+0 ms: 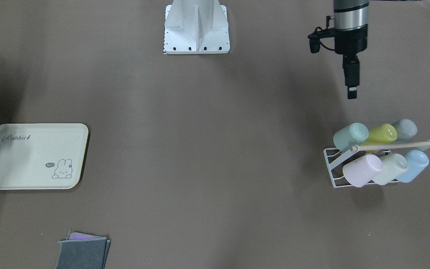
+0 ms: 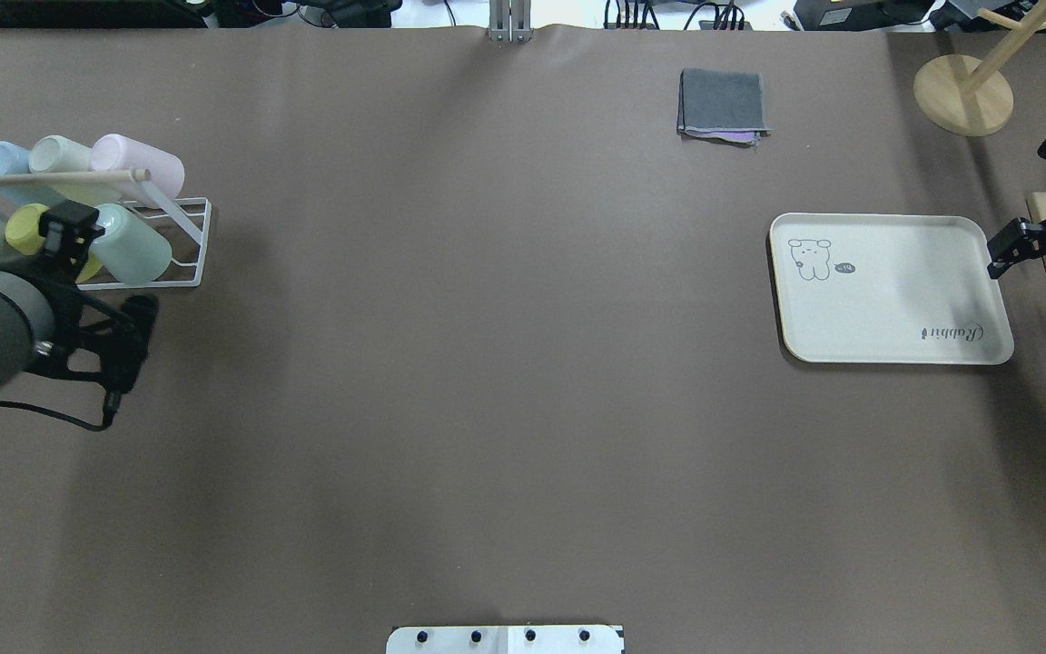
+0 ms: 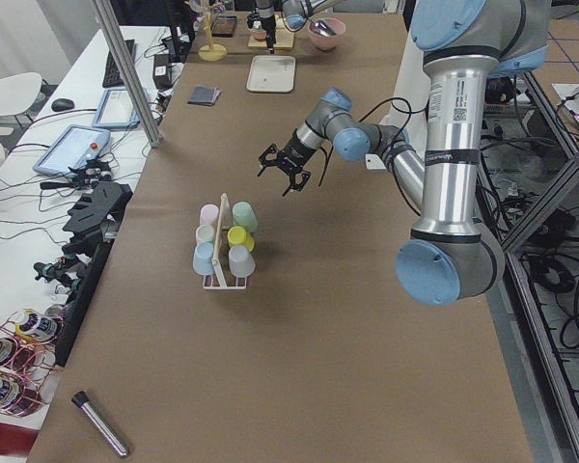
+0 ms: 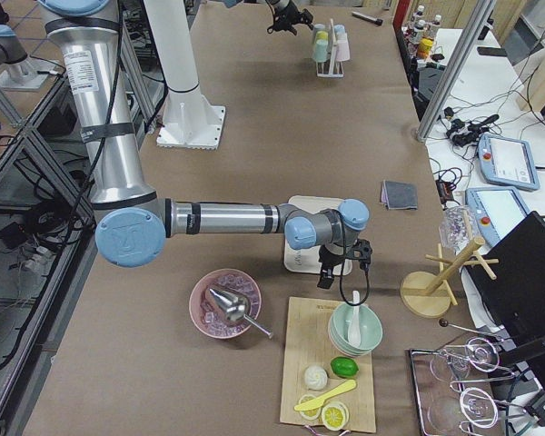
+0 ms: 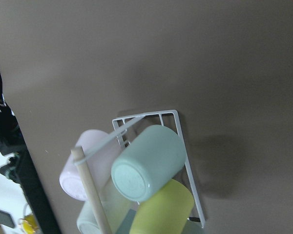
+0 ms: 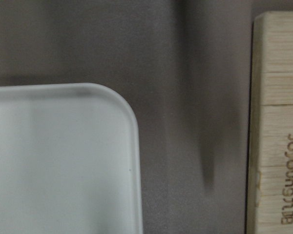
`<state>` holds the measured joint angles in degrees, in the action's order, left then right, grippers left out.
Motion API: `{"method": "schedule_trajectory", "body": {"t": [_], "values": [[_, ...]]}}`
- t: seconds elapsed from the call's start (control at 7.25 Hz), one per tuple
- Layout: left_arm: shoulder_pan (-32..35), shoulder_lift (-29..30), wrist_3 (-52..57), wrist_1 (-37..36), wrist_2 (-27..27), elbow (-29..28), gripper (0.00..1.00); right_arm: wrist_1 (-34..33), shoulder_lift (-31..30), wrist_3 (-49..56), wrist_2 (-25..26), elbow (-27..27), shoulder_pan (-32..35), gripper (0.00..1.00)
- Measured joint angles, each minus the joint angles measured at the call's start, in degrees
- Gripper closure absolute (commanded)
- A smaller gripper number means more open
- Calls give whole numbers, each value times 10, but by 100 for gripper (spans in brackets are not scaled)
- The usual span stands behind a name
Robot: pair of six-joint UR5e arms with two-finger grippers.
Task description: Pick up and place green cup on tray
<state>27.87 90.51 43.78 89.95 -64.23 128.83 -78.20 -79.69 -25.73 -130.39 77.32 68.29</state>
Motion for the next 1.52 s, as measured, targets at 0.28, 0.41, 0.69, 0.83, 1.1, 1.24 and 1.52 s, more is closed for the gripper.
{"method": "schedule_trajectory", "body": {"t": [0.28,0.41,0.69,0.83,1.1,1.24,1.52], "values": [[-88,1,67,3,179,-63,2,7,1,-2,0,-2,-10,36],[-104,0,83,4,222,-93,2,8,1,-2,0,-4,-13,38],[-113,-2,93,2,302,-149,2,9,1,-1,-1,-9,-18,43],[-117,-2,102,-1,334,-170,2,9,1,-1,-2,-11,-19,46],[-124,2,131,-5,379,-201,2,10,1,-1,-3,-14,-20,50],[-125,6,136,-6,389,-216,2,10,1,-1,-3,-16,-21,53],[-125,13,138,-7,411,-244,2,14,1,-1,-3,-19,-23,67]]}}
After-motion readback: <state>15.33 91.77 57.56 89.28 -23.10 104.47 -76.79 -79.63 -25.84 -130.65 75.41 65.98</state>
